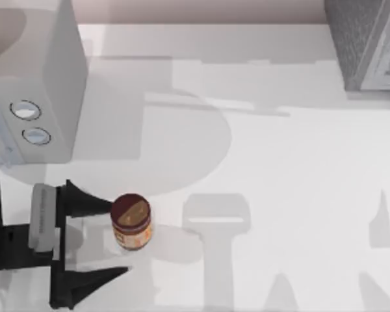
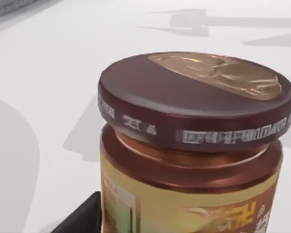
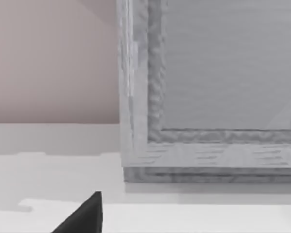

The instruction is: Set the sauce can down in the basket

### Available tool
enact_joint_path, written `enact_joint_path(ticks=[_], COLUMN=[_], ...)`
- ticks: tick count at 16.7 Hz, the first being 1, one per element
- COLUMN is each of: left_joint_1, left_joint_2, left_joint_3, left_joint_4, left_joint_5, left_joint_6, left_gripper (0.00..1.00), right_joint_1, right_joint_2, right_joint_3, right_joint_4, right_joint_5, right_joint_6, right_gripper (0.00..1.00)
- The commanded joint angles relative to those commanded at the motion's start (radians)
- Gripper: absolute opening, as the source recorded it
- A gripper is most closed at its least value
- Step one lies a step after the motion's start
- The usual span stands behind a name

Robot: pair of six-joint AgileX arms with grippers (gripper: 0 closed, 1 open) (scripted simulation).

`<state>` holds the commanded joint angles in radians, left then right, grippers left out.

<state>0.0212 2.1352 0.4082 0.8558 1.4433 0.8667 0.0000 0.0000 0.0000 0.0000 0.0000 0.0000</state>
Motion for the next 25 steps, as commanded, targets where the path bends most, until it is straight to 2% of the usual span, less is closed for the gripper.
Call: enact_joint_path(ticks=[4,9,13,19,25], left_joint_1=[-0.045,-0.113,-0.149,-0.153,-0.153], left_joint_2=[0.050,0.110,0.134,0.135,0.135], left_joint_3=[0.012,0.050,0.066,0.067,0.067], left_joint_4=[0.230,0.420,0.499,0.506,0.506], left_joint_5=[-0.033,-0.089,-0.120,-0.124,-0.124], left_joint_6=[-0.194,-0.365,-0.437,-0.444,-0.444], left_gripper=[1.00,1.00,1.00,1.00,0.55], right_joint_1=[0.000,0.000,0.000,0.000,0.000], right_joint_2=[0.000,0.000,0.000,0.000,0.000], right_joint_3=[0.000,0.000,0.000,0.000,0.000], right_joint_4=[0.000,0.000,0.000,0.000,0.000], right_joint_5=[0.000,0.000,0.000,0.000,0.000], right_joint_6=[0.000,0.000,0.000,0.000,0.000], right_gripper=[1.00,1.00,1.00,1.00,1.00])
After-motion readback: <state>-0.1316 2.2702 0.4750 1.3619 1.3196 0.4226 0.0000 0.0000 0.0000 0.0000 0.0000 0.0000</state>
